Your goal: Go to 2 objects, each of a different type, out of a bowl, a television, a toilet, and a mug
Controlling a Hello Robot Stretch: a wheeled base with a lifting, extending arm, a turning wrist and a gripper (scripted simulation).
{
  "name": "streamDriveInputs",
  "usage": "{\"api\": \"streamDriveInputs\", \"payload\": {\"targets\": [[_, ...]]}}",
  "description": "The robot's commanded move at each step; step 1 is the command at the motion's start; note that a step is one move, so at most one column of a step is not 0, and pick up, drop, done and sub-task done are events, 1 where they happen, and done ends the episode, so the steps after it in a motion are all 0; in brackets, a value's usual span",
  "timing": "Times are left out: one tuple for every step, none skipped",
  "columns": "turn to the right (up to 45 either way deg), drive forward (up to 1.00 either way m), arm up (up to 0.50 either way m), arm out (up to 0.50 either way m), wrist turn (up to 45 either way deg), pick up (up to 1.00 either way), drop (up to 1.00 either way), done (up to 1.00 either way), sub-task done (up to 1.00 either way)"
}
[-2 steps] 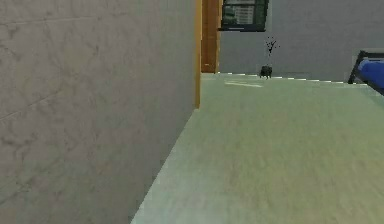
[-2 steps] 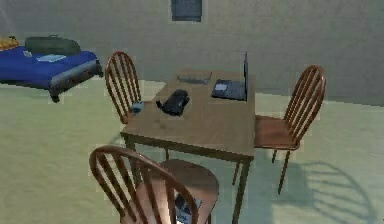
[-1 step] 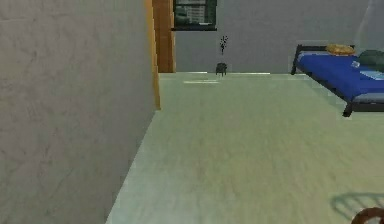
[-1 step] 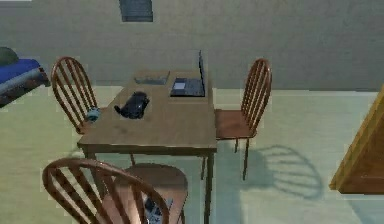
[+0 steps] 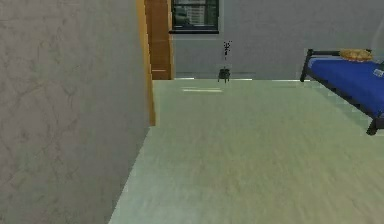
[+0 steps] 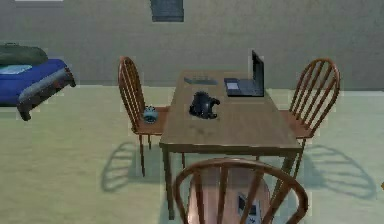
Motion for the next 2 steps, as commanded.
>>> {"api": "streamDriveInputs", "payload": {"targets": [[36.0, 0.0, 0.0, 0.0, 0.0, 0.0, 0.0, 0.0, 0.0], [0.0, 0.6, 0.0, 0.0, 0.0, 0.0, 0.0, 0.0, 0.0]]}}
